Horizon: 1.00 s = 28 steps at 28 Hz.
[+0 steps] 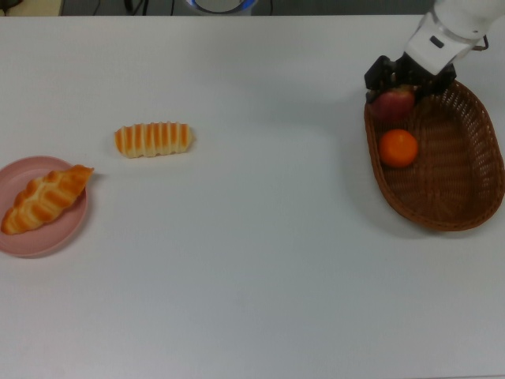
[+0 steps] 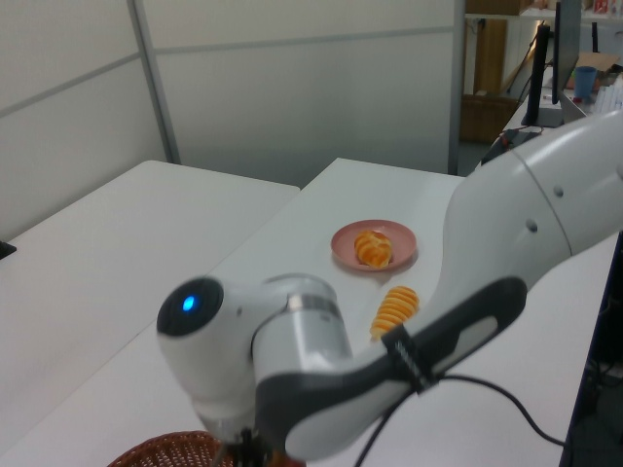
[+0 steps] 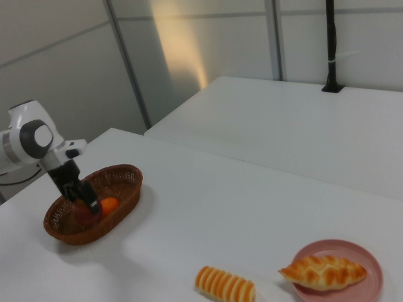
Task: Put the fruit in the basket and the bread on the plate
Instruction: 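Carry the apple into the wicker basket and release it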
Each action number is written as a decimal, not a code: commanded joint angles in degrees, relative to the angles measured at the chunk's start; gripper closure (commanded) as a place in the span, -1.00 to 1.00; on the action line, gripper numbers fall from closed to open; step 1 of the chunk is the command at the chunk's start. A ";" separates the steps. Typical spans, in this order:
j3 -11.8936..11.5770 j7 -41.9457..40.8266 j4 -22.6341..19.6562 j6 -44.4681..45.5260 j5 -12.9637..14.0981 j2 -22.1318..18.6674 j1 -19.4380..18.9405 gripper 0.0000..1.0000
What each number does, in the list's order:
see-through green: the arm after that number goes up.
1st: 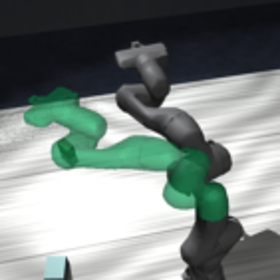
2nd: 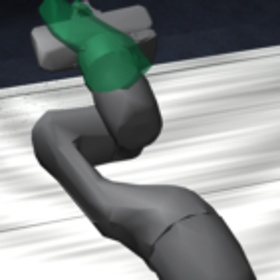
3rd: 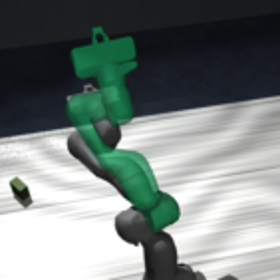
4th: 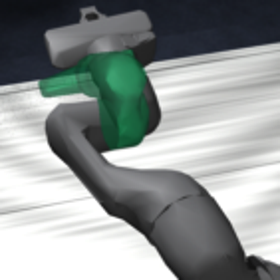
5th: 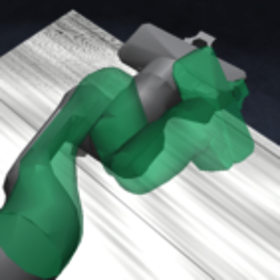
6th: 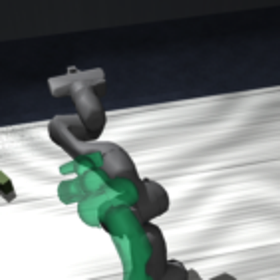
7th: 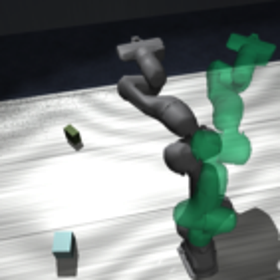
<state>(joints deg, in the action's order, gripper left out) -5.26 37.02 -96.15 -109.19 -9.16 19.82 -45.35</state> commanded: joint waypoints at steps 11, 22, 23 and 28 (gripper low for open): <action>-0.54 4.82 3.69 1.26 -0.51 2.24 -3.78 -1.00; -3.71 8.78 2.99 3.28 2.82 -3.99 5.17 -1.00; -3.70 8.60 2.73 3.19 3.26 -4.35 6.75 -1.00; -3.70 7.28 1.94 2.93 3.97 -4.62 16.42 -1.00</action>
<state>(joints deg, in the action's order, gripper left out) -9.36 45.16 -92.32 -107.00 -7.19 17.05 -36.78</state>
